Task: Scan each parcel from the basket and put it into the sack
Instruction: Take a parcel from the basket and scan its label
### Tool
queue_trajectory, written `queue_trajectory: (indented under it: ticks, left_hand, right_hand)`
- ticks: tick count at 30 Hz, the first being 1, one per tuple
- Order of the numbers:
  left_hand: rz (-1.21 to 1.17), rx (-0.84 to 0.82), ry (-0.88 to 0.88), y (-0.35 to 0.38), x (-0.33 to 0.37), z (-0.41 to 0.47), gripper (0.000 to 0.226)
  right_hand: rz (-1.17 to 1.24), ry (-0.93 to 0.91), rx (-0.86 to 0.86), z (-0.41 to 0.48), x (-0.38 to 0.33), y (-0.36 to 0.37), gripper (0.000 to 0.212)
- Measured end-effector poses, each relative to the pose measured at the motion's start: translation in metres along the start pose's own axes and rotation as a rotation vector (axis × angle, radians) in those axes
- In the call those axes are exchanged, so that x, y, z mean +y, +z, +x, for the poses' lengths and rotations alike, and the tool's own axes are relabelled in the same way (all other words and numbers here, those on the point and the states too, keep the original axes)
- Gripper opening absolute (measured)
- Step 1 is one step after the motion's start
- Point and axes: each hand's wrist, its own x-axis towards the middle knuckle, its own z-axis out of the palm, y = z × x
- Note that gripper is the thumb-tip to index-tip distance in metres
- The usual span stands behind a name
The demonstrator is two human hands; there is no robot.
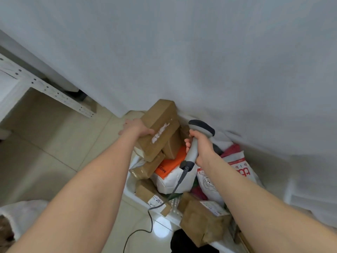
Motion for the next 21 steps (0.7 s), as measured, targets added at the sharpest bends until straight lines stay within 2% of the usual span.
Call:
queue_trajectory:
  ticks: [8, 15, 18, 21]
  left_hand:
    - [-0.113, -0.104, 0.219, -0.042, 0.029, -0.119, 0.055]
    - [-0.044, -0.075, 0.416, -0.092, 0.063, -0.237, 0.056]
    - [-0.033, -0.072, 0.459, -0.111, 0.076, -0.282, 0.064]
    - [-0.075, -0.077, 0.508, -0.122, 0.084, -0.327, 0.058]
  right_hand:
    - [0.049, -0.047, 0.077, -0.096, -0.022, -0.003, 0.012]
    - [0.100, -0.135, 0.139, -0.203, -0.059, -0.013, 0.035]
    - [0.123, -0.185, 0.145, -0.237, -0.068, -0.023, 0.057]
    - [0.115, -0.227, 0.125, -0.274, -0.071, -0.036, 0.064]
